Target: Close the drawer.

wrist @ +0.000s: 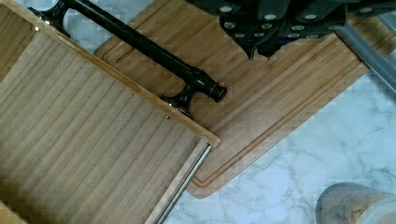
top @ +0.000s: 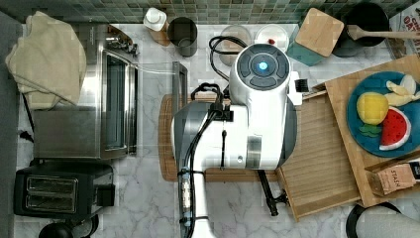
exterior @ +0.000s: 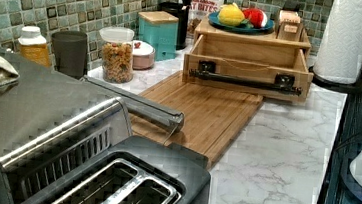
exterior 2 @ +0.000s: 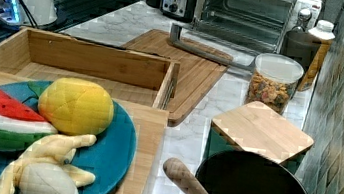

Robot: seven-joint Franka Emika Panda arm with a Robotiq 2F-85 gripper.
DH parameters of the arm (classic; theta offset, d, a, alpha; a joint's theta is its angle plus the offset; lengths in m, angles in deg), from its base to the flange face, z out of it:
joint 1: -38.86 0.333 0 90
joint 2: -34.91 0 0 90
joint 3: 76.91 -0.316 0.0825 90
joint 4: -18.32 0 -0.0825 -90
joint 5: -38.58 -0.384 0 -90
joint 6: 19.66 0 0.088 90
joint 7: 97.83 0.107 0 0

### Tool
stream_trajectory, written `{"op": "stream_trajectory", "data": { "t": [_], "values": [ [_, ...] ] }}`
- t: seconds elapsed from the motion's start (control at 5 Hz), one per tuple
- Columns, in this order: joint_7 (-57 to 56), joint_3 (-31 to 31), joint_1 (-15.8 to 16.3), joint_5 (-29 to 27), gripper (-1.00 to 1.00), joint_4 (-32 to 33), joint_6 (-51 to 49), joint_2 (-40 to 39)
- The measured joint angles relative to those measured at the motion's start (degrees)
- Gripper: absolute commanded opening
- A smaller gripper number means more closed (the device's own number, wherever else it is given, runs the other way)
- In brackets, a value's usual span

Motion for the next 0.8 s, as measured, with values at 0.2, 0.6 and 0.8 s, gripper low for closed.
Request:
{"op": "stream_trajectory", "data": {
  "t": [0.2, 0.6, 0.8],
  "values": [
    [0.0, 0.0, -0.1, 0.1, -1.0, 0.4, 0.0, -0.1],
    [-10.3, 0.1, -0.2, -0.1, -1.0, 5.5, 12.8, -0.2],
    [-19.2, 0.1, -0.1, -5.6, -1.0, 7.8, 13.2, -0.5]
  ]
}}
